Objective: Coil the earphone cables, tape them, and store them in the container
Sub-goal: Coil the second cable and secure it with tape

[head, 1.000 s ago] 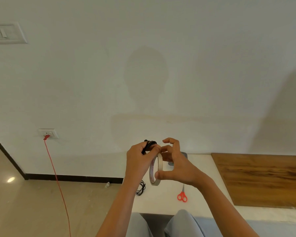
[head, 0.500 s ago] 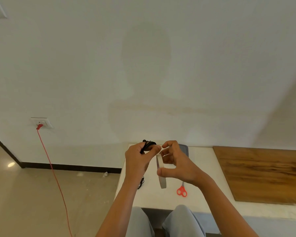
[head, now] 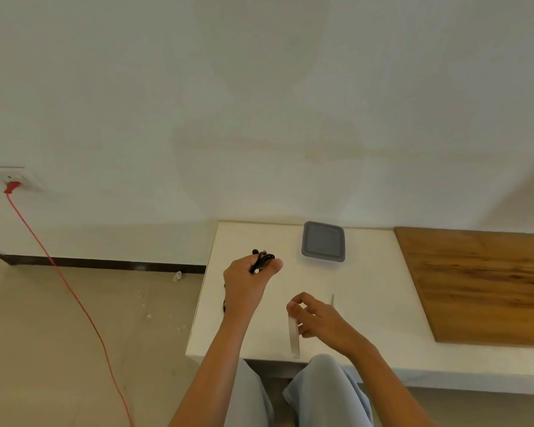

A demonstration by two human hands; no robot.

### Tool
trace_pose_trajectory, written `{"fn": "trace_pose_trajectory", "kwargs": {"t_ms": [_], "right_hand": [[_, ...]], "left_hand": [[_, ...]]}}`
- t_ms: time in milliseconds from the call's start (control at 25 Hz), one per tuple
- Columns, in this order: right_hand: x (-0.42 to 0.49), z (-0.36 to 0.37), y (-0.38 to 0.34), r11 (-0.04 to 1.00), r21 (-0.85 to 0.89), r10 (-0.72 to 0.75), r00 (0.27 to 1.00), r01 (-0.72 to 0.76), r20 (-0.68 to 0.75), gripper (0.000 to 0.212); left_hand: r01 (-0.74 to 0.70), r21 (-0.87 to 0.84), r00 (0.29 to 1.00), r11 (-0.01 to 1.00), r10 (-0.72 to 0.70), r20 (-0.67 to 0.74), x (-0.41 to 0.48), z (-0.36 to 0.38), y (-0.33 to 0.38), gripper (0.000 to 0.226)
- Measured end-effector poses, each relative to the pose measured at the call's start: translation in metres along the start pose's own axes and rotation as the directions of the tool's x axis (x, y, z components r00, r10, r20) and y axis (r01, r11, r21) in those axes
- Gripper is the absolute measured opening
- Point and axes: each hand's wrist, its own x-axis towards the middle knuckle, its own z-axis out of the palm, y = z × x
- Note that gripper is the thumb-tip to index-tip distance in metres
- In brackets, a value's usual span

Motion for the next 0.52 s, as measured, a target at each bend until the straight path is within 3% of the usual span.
{"fn": "trace_pose_trajectory", "kwargs": {"t_ms": [160, 320, 520], "right_hand": [[0.039, 0.020, 0.044, 0.989, -0.141, 0.052, 0.997, -0.042, 0.064, 0.043], [0.054, 0.029, 0.070, 0.974, -0.228, 0.077, 0.960, -0.014, 0.268, 0.051], [0.065, 0.030, 0.079, 0.980, -0.194, 0.117, 0.918, -0.045, 0.378, 0.043]], "left_hand": [[0.054, 0.165, 0.984, 0.985, -0.081, 0.160, 0.017, 0.028, -0.051, 0.018], [0.044, 0.248, 0.952, 0.968, -0.116, 0.284, 0.015, 0.037, -0.086, 0.017], [0.087, 0.213, 0.941, 0.973, -0.151, 0.303, 0.015, 0.043, -0.099, 0.011]]}}
